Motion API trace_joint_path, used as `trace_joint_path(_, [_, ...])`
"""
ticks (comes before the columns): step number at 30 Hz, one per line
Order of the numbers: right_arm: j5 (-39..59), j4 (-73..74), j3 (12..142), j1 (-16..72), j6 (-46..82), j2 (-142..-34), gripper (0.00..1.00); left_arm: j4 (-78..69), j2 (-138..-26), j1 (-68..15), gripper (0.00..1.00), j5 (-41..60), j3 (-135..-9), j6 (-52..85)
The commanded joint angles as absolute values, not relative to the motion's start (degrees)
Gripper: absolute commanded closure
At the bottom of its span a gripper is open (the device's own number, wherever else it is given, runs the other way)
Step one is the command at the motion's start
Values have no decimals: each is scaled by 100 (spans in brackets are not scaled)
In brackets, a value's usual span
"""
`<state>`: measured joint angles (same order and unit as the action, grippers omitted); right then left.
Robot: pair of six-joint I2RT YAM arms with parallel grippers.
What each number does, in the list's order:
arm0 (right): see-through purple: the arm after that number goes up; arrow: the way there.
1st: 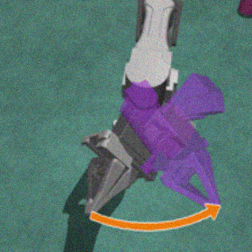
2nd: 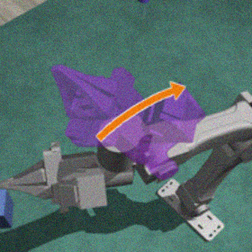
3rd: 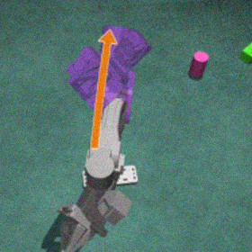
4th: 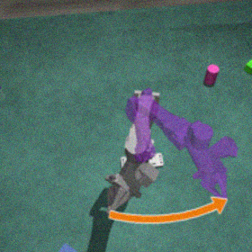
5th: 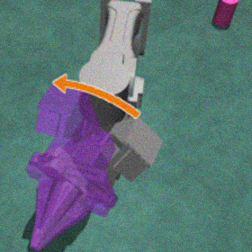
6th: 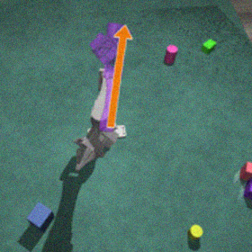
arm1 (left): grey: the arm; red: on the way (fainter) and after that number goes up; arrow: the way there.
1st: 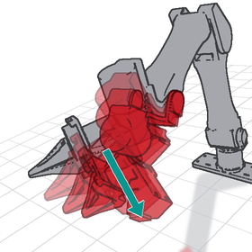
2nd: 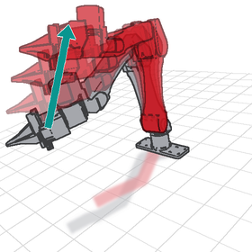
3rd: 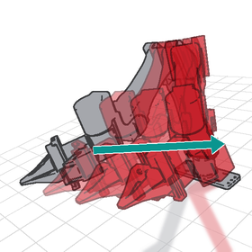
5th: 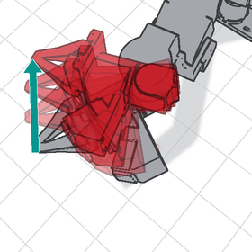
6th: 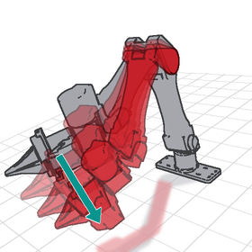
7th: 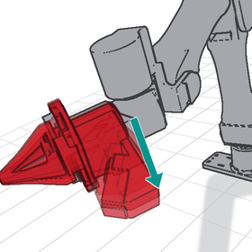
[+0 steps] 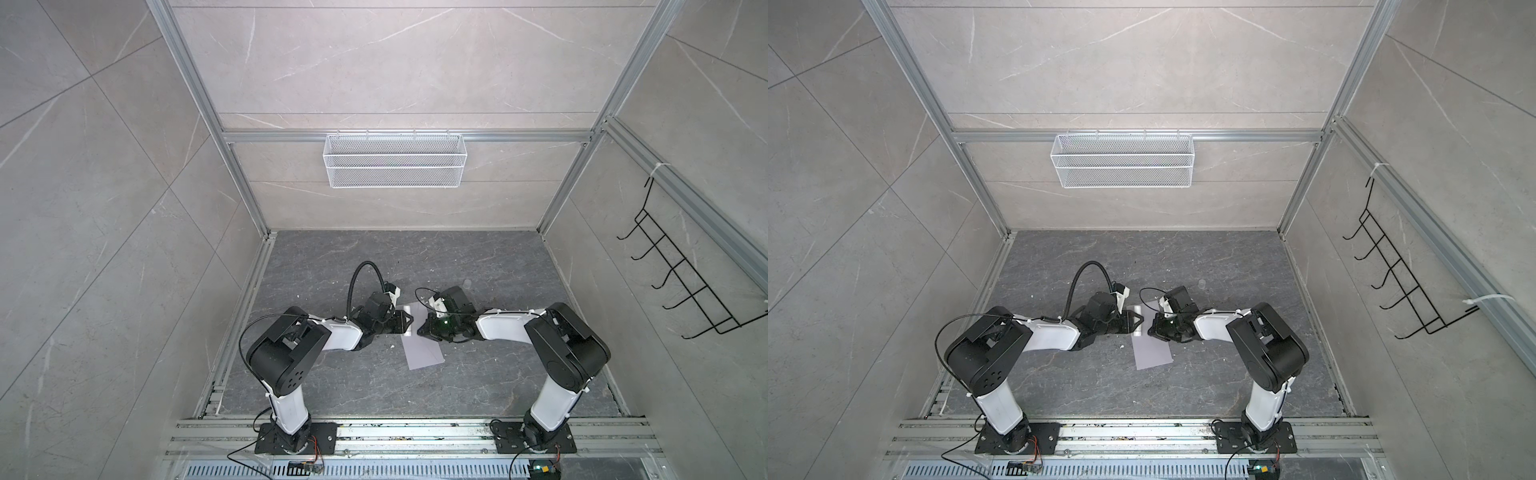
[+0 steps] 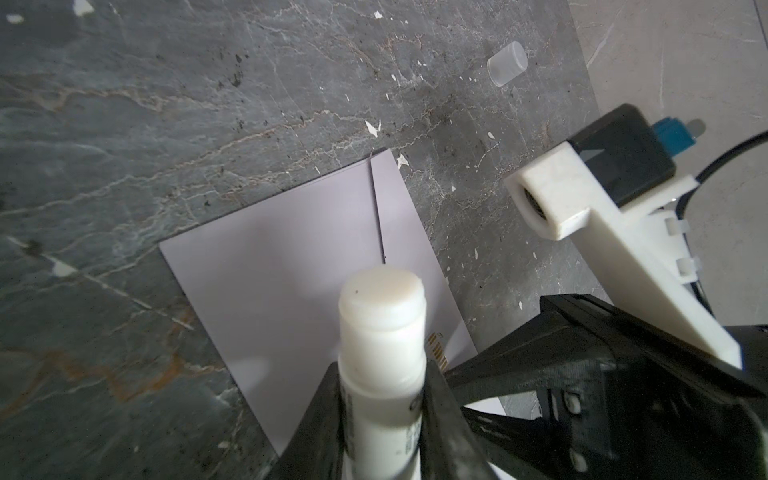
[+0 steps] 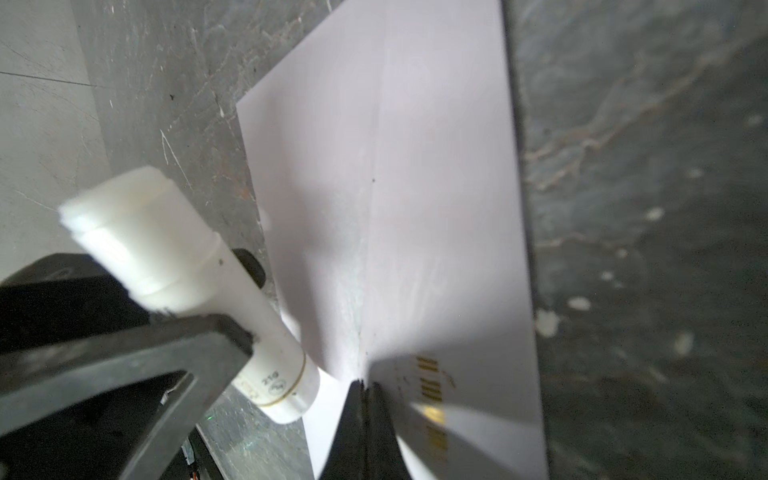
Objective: Place the letter into the envelope and seal it
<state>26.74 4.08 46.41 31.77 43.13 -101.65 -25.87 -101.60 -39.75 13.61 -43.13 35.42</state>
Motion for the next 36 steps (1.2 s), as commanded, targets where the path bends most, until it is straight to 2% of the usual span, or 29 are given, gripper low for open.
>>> trace_joint_path(1, [2375,-283,4400,3208,4122,-10134,100,-2601,-10289,-3990,100,1258,-4428,3507])
trace_joint_path(27, [2189,-395,3175,3217,4113,-9336,100,-2643,-10327,-3990,100,1231,-4414,3517])
trace_joint_path(36, [2128,-444,3314,3226,4148,-9301,100,-2692,-10309,-3990,100,1230,-4368,3538])
